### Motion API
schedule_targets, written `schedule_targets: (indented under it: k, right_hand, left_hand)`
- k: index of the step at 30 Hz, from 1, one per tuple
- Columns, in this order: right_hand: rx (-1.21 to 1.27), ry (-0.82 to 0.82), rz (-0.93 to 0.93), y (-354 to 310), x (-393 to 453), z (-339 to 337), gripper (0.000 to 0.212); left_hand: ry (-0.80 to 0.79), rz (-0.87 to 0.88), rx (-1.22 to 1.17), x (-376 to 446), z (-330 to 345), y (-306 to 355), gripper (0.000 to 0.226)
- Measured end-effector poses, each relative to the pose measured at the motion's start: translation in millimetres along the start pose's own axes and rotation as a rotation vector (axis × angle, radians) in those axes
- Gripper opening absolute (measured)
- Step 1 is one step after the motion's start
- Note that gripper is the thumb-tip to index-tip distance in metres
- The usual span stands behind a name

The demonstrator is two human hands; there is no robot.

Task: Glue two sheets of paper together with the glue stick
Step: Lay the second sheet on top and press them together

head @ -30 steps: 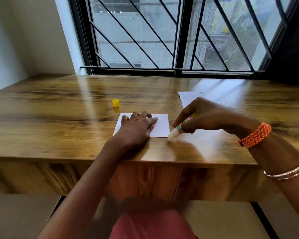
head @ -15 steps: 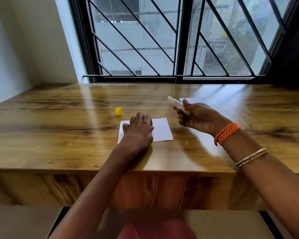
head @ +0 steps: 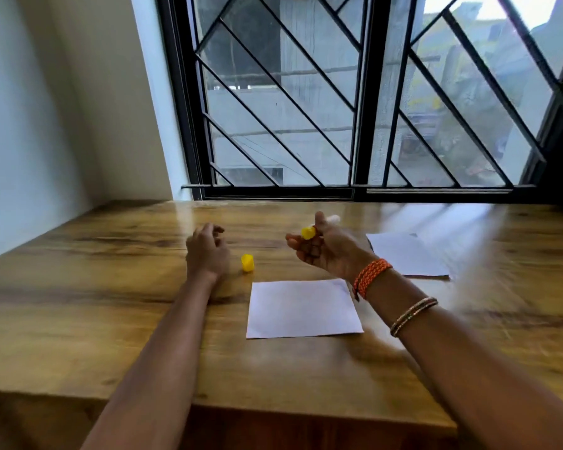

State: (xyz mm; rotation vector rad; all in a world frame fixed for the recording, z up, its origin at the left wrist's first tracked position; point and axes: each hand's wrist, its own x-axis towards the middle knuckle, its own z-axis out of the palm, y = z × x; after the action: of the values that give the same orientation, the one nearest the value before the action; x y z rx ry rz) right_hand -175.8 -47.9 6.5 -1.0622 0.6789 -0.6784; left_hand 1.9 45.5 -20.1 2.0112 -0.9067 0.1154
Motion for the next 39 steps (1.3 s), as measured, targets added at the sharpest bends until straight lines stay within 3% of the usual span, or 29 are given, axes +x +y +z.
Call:
schedule_targets:
  k: [2,5,11,17,23,26,29,34,39]
  right_hand:
    - [-0.139,-0.027,-0.031,2.9,10.6,9.1,0.028]
    - [-0.251,0.0,-0.155,10.3,26.7,19.2,0.008]
    - [-0.616,0.151,-0.378,30.9,49.4,31.2,0.017]
    - [-0.964,0.089,-0.551,34.4,50.4,30.3,0.016]
    - [-1.15,0.042,-0.509,35.1,50.3,27.4,0.025]
    - [-1.157,0.018,-0.452,33.5,46.0,27.1,0.043]
    - [-1.074,0.01,-0.399,24.6,38.8,28.2,0.071]
    - [-1.017,0.201,-0.507,-1.3,25.6,11.6,0.055]
    - [-1.166,0.505,-0.606,-27.7,17.4,-49.9,0.028]
  left_hand:
    - [0.013,-0.106,-0.12,3.0,-2.6,-3.9,0.027]
    - [-0.054,-0.085,-0.112,5.7,1.9,-6.0,0.026]
    - [-0.118,-0.035,0.017,4.5,12.1,-12.6,0.027]
    - [-0.149,0.04,0.104,3.1,12.6,-7.5,0.025]
    - [-0.134,0.089,0.168,3.0,14.5,-6.6,0.022]
    - [-0.108,0.113,0.17,1.4,15.9,-6.8,0.023]
    - [0.014,0.222,0.172,2.6,13.3,-1.4,0.03]
    - [0.404,0.549,0.005,-6.5,-6.7,29.7,0.026]
    - [0.292,0.817,-0.113,-38.0,0.5,57.8,0.025]
